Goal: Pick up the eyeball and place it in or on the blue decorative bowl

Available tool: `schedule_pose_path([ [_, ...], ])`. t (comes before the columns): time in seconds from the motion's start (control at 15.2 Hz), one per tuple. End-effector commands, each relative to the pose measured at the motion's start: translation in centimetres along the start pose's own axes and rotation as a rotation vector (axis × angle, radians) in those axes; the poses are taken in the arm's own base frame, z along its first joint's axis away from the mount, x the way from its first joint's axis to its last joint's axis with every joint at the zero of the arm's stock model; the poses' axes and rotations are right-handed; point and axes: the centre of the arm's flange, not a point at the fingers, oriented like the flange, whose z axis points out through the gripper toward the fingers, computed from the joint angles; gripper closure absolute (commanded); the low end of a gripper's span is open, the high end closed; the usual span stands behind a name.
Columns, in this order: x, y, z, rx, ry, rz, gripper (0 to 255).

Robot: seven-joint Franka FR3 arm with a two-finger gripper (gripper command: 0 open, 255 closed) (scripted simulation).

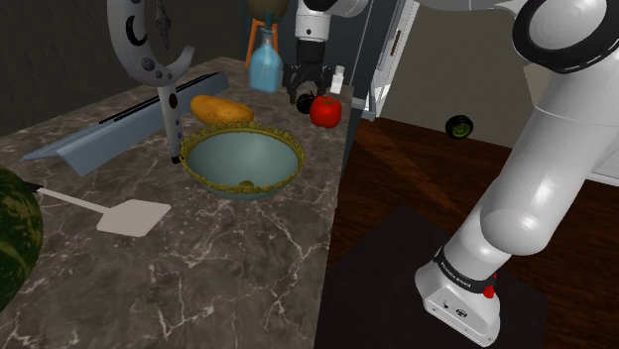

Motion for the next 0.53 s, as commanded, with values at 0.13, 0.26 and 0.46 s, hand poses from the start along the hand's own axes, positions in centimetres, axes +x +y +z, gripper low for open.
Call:
schedule_pose_path([
  [0.13,0.00,0.00,0.01,0.000,0.000,0.000,255],
  [0.26,0.00,0.00,0.00,0.000,0.000,0.000,255],
  [0.46,0.00,0.00,0.00,0.000,0.000,0.000,255],
])
